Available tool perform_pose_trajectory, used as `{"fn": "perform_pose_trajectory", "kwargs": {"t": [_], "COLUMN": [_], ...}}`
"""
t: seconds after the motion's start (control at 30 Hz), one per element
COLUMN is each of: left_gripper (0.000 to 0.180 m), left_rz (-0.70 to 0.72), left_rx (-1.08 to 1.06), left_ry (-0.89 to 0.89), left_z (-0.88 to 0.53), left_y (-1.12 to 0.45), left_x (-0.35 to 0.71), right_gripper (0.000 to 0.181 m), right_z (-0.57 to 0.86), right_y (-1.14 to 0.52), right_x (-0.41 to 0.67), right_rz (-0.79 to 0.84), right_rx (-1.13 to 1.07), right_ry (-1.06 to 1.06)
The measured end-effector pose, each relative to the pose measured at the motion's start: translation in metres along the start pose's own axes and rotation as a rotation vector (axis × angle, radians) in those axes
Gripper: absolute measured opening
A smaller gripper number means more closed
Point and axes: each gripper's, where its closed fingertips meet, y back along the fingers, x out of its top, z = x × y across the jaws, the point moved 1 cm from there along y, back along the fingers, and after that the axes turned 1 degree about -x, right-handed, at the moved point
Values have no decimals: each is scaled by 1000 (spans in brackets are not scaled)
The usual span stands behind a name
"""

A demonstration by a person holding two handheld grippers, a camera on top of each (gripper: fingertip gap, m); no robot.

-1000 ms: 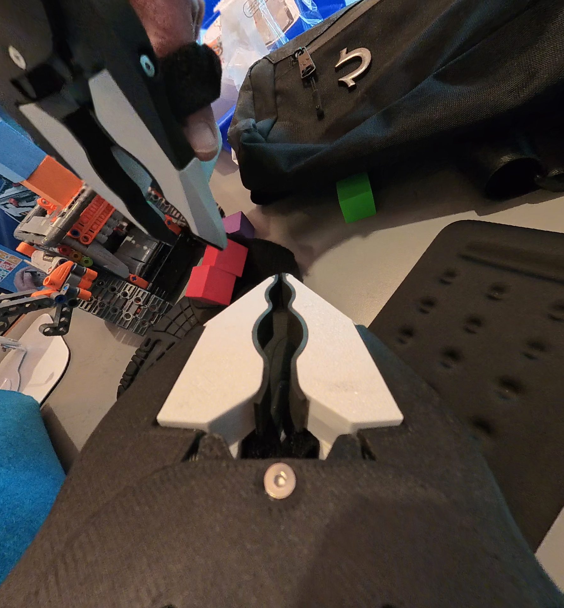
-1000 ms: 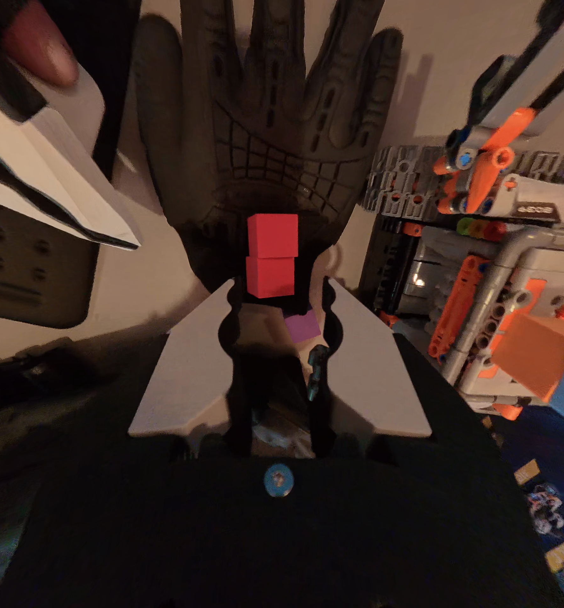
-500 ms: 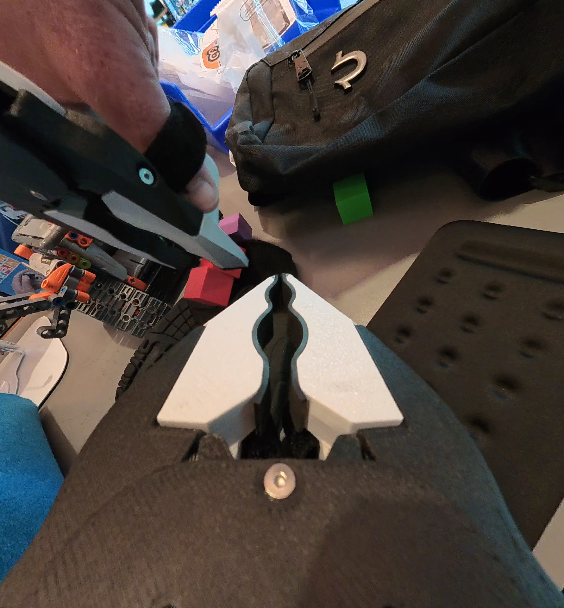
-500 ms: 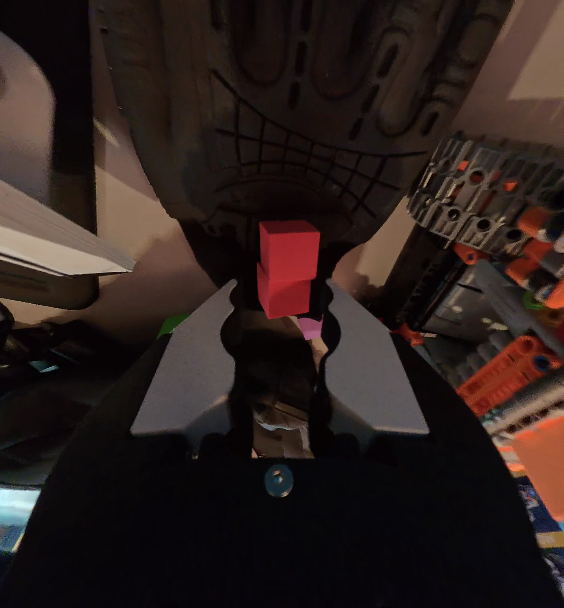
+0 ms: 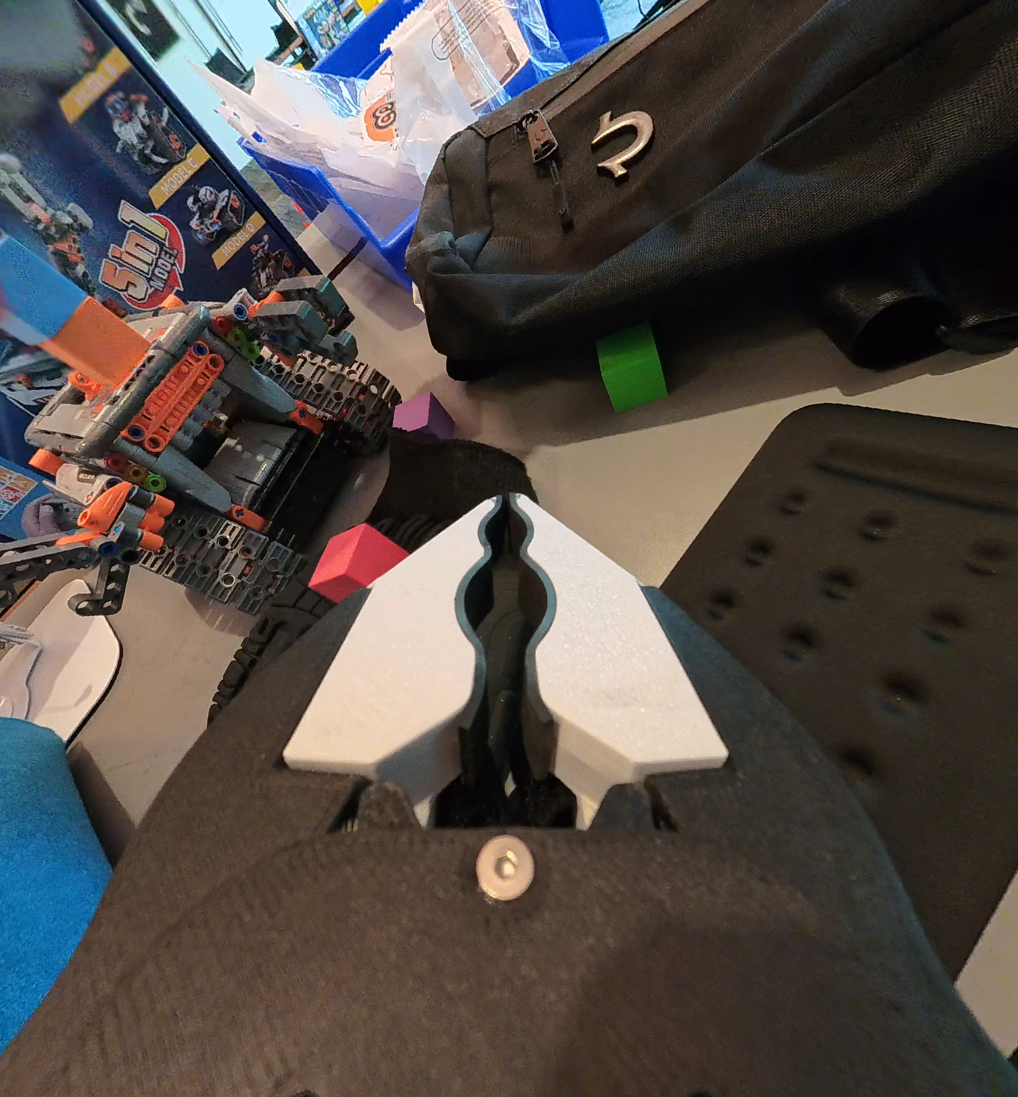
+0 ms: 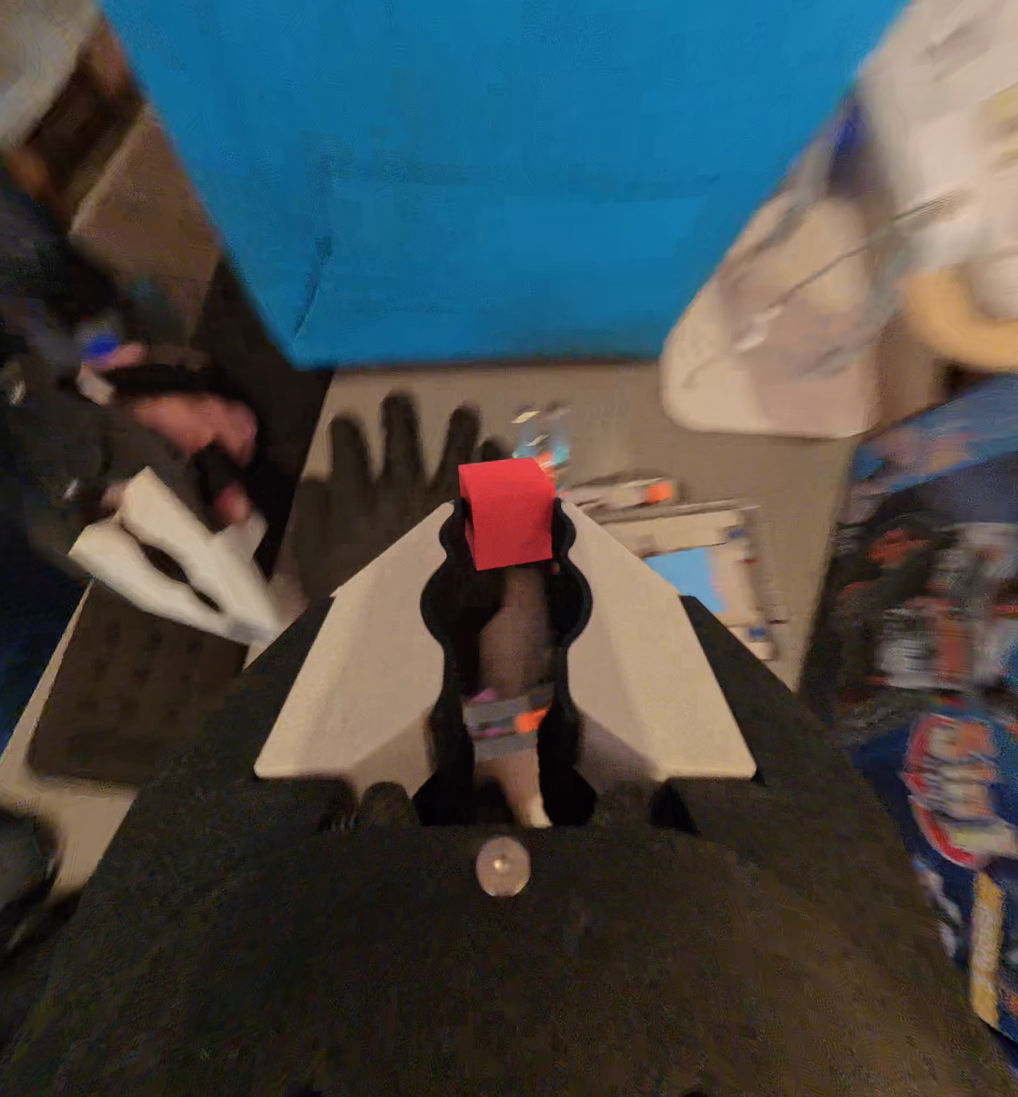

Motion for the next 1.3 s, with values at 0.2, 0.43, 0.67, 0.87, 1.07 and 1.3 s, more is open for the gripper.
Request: {"fn": "perform_pose_trajectory", "kwargs": {"t": [0.2, 0.43, 0.67, 0.87, 1.07, 1.3], "left_gripper": [0, 0, 0, 0, 0, 0], "left_rz": [0, 0, -7, -11, -14, -1], "left_rx": [-2, 0, -2, -3, -8, -11], "left_ry": [0, 0, -3, -4, -6, -7], "left_z": [0, 0, 0, 1, 2, 2], "left_y": [0, 0, -1, -1, -2, -1], "left_x": [0, 0, -1, -1, -2, 0], "right_gripper": [28, 28, 28, 28, 45, 48], "right_z": [58, 70, 70, 71, 70, 26], "right_y": [28, 26, 11, 12, 7, 41], "right_x": [11, -3, -10, -17, -25, -4], "right_rz": [313, 491, 546, 551, 496, 413], "right_rx": [-174, -184, -184, -213, -211, -248], "right_ry": [-136, -196, -208, -213, -227, -35]}}
